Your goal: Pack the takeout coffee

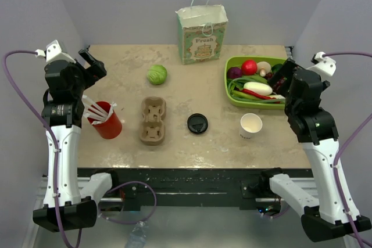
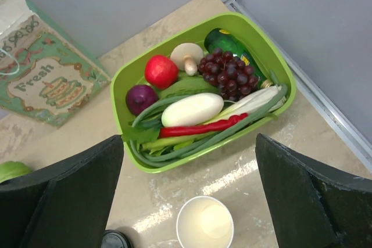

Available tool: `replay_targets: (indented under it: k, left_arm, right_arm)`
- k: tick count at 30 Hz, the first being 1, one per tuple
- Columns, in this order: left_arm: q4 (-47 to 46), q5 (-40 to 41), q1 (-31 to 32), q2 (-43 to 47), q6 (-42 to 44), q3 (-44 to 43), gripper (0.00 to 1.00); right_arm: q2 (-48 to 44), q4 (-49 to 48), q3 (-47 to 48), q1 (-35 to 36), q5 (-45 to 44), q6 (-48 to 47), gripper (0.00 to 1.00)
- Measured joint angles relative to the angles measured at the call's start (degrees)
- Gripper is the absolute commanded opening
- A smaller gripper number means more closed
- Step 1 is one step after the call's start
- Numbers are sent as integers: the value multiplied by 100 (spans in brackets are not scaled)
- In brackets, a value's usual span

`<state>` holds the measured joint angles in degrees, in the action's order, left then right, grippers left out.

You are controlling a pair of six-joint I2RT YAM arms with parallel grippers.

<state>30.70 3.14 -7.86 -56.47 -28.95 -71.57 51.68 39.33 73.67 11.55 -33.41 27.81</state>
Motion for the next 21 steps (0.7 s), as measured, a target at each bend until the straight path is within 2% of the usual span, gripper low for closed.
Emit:
replay_targets:
  k: [11,21]
  left_arm:
    - [13,-157,0,-90,7,0,100]
    - [9,-531,0,-168,4,2,100]
  right_arm:
    - [-407,-87,-396,0,315,-363,98]
    - [-227,31,-424,-2,879,-533,98]
